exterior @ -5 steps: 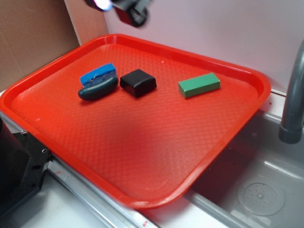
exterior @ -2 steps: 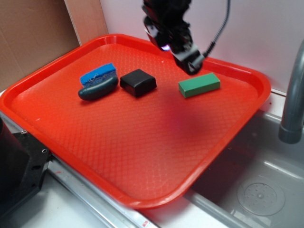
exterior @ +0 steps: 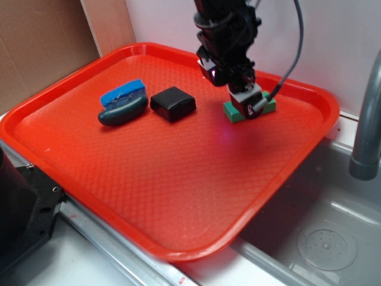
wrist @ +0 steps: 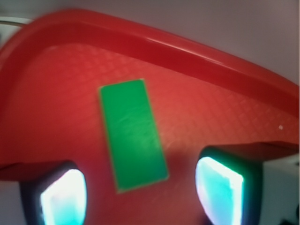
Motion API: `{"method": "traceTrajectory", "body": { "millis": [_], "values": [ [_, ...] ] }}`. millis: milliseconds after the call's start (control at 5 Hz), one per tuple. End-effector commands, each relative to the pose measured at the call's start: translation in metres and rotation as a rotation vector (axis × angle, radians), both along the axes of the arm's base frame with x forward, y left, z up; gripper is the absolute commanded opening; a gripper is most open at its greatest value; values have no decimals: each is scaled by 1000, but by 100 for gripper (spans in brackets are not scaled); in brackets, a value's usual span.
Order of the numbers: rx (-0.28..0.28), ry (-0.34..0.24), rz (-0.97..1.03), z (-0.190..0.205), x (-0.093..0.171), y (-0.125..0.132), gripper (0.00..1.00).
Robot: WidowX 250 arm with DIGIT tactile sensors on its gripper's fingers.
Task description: Grab the green block.
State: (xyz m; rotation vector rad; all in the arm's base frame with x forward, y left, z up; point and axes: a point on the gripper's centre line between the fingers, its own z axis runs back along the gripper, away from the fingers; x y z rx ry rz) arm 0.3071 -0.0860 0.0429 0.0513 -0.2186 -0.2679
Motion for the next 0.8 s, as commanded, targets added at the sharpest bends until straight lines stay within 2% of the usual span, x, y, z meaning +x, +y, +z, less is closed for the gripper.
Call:
{"method": "traceTrajectory", "body": {
  "millis": [0, 200, 600],
  "values": [
    [36, -7, -17, -17, 15, -9, 100],
    [14, -20, -34, -18, 17, -7, 0],
    [16, 28, -4, 6, 20, 6, 0]
  ]
}}
